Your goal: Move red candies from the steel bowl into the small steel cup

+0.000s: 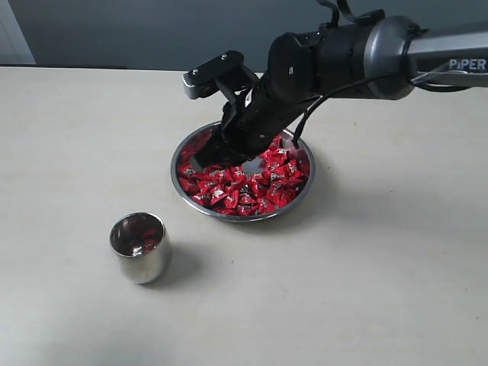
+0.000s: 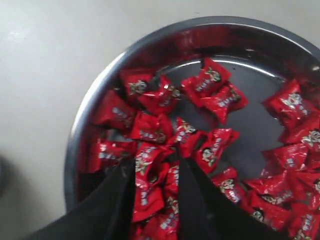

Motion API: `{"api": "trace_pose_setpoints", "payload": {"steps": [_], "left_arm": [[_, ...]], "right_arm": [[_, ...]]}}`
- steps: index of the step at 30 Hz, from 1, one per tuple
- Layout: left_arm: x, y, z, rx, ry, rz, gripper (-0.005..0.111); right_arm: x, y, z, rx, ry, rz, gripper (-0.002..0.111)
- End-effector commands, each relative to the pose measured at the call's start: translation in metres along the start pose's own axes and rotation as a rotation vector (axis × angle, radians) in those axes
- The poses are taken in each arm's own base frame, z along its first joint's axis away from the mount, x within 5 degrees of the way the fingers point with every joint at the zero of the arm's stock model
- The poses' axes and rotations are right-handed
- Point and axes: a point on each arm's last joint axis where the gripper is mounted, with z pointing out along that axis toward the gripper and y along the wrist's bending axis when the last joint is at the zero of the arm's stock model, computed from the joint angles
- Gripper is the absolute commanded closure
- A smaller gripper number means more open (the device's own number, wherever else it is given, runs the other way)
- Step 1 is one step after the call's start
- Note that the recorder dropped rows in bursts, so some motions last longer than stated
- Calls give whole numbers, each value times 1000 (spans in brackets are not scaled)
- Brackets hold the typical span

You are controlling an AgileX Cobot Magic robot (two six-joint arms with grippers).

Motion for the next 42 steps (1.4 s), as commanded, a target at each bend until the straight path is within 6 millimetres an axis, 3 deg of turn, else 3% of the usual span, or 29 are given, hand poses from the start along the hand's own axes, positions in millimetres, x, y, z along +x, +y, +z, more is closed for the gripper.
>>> {"api": "trace_pose_setpoints", "payload": {"steps": [1,11,16,23,27,42], "left_arm": [[1,0,0,5,-2,-1,106],[1,0,0,5,-2,-1,106],[1,0,0,5,-2,-1,106],[1,0,0,5,-2,-1,106],[1,0,0,5,-2,-1,106],[1,0,0,5,-2,-1,106]], "right_arm": [[4,-16,19,34,-10,22,78],[13,-23,53,75,-27,-14,78],[10,-25,56,103,-71,-17,78],[24,-53,54,106,14,208,78],[22,-49,54,64,-6,297,78],[24,-46,56,33,16,334,78]]}}
